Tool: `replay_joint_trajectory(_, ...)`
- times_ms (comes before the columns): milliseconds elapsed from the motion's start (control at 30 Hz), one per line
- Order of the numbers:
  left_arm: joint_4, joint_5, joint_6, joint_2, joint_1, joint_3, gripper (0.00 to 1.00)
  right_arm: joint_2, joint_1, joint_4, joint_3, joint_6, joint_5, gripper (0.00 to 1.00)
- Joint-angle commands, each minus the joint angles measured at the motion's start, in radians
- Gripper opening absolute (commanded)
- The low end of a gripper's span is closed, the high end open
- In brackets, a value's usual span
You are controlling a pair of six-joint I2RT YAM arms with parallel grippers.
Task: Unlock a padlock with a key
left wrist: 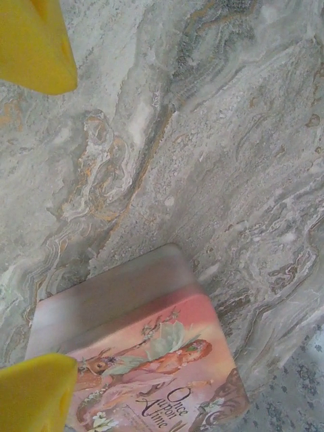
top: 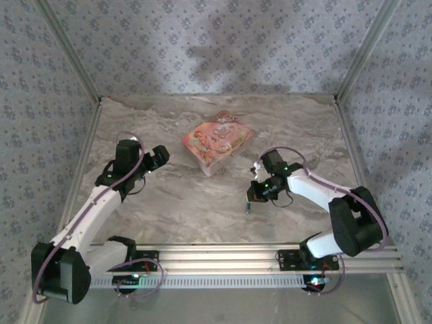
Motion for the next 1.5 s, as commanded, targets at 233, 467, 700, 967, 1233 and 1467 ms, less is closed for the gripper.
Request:
replay_joint_trajectory(233, -0.016, 0.000, 0.016, -0.008, 0.008, 0.004, 0.98, 0.064, 0.003, 0.123, -0.029, 0.007, -0.044, 0.07)
replay_joint_trajectory(467, -0.026, -0.001, 0.021, -0.008, 0.011, 0.024, 0.98, 0.032, -0.013, 0.116, -0.018, -0.003, -0.022, 0.20)
replay_joint_trajectory(700, -0.033, -0.003, 0.043, -0.013, 0.019, 0.071, 0.98, -0.102, -0.057, 0.098, -0.011, -0.014, 0.061, 0.28)
replay_joint_trajectory(967, -0.030, -0.045, 0.101, -0.028, 0.058, 0.138, 0.98, -0.356, -0.192, 0.165, -0.020, -0.036, 0.197, 0.44)
replay_joint_trajectory(1233, 0.106, -0.183, 0.269, -0.142, 0.064, 0.085, 0.98, -0.560, -0.302, 0.327, -0.078, -0.083, 0.390, 0.77)
replay_joint_trajectory(1467, 0.345, -0.295, 0.455, -0.196, 0.065, -0.095, 0.98, -0.568, -0.400, 0.514, -0.165, -0.205, 0.534, 1.00)
